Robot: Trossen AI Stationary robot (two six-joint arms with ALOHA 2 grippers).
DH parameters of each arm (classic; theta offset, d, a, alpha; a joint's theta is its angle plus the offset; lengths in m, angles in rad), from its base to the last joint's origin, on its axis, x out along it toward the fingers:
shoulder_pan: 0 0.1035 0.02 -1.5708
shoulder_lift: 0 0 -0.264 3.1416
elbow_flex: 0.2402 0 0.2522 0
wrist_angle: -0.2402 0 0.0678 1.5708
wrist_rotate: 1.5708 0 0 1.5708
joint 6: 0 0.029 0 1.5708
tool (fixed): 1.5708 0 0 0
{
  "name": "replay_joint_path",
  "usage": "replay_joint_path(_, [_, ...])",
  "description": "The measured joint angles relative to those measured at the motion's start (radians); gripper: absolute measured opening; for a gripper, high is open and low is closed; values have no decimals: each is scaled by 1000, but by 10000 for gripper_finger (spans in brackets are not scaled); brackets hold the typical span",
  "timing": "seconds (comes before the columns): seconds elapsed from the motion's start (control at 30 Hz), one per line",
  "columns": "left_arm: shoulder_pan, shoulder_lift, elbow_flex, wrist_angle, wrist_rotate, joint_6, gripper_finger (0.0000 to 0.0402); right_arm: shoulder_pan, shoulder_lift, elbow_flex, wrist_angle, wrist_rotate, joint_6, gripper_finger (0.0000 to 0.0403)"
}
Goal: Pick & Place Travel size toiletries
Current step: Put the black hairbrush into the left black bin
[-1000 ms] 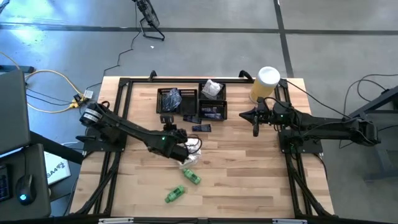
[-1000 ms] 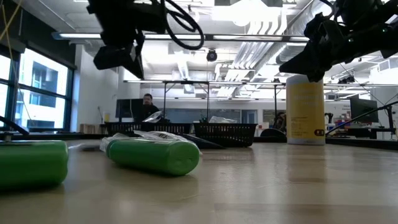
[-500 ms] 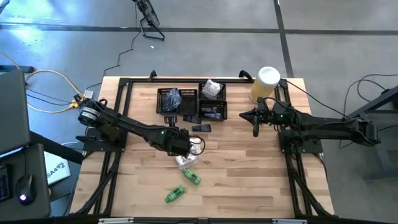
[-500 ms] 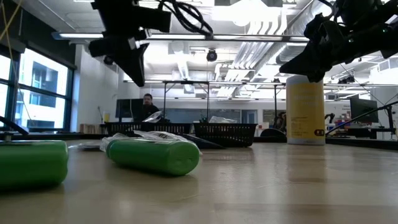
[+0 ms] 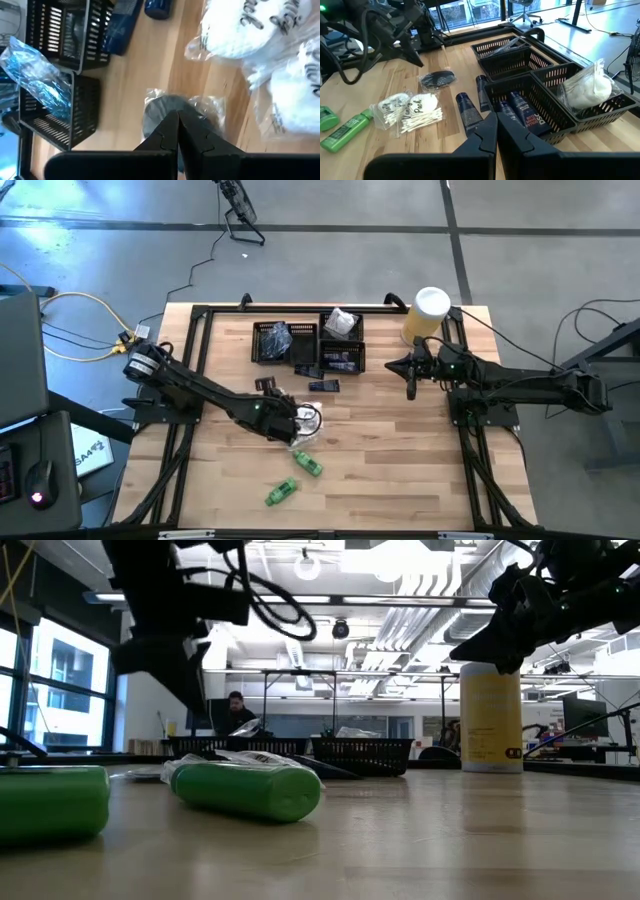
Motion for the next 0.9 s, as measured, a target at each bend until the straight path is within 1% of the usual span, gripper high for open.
replay_joint_path(0.13, [1,0,-8,-9,33,14,0,0,0,0,0,0,0,2])
replay_joint_path(0.3, [1,0,-9,-11,52,105,2,0,0,0,0,1,0,2])
replay_joint_path(0.37, [1,0,-9,-3,59,134,12,0,0,0,0,1,2,2])
replay_joint_path(0.47, [1,0,-9,-4,71,140,46,0,0,0,0,1,3,2])
replay_joint_path(0.63, [1,1,-9,-3,155,229,131,0,0,0,0,1,3,2])
replay_joint_path(0.7, [1,1,-9,-3,182,250,159,0,0,0,0,1,3,2])
replay_joint_path(0.8, [1,2,-9,-3,210,252,184,0,0,0,-2,1,3,2])
replay_joint_path(0.9, [1,4,-11,6,212,237,190,0,0,0,-11,2,1,2])
